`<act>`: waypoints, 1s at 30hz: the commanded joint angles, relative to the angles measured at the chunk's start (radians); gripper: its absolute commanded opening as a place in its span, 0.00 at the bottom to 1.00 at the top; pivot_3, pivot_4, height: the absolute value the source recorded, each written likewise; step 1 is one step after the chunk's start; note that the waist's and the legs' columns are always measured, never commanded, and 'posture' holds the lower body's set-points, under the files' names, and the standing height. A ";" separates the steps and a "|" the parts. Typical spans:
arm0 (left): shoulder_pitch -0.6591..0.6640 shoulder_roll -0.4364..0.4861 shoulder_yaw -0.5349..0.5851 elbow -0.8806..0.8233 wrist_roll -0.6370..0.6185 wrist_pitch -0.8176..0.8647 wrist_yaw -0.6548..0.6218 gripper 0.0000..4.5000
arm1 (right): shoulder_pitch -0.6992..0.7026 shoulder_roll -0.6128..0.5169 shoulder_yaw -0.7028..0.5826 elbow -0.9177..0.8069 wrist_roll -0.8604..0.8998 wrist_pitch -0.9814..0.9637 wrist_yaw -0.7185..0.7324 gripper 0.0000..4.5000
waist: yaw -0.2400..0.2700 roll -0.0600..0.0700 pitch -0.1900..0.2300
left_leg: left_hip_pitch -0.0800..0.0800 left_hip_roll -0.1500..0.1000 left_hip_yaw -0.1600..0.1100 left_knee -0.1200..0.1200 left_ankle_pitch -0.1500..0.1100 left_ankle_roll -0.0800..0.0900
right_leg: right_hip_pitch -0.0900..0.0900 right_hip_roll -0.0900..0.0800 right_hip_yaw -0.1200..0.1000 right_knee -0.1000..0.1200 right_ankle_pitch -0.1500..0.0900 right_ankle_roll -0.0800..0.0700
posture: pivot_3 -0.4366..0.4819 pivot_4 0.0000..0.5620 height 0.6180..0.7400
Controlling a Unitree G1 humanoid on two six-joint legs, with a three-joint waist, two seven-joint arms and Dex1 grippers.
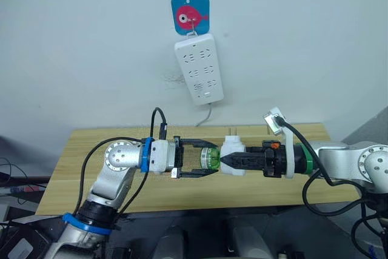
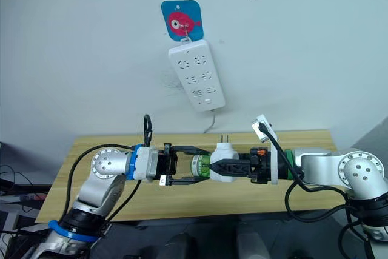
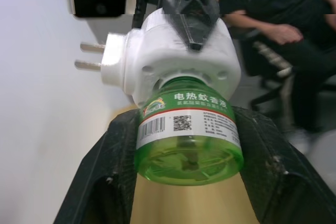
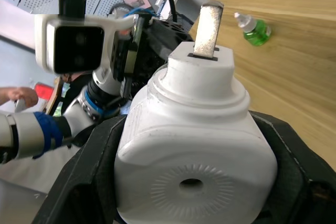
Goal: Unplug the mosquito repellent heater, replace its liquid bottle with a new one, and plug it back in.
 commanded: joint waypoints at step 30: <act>0.024 -0.006 0.077 0.066 0.047 0.010 0.002 1.00 | -0.008 0.000 -0.025 -0.013 -0.004 -0.023 0.002 0.68 | 0.004 -0.001 0.002 | 0.000 0.000 0.001 -0.001 0.000 0.000 | -0.001 -0.004 0.001 -0.001 0.001 -0.002 | 0.37 0.27 1.00</act>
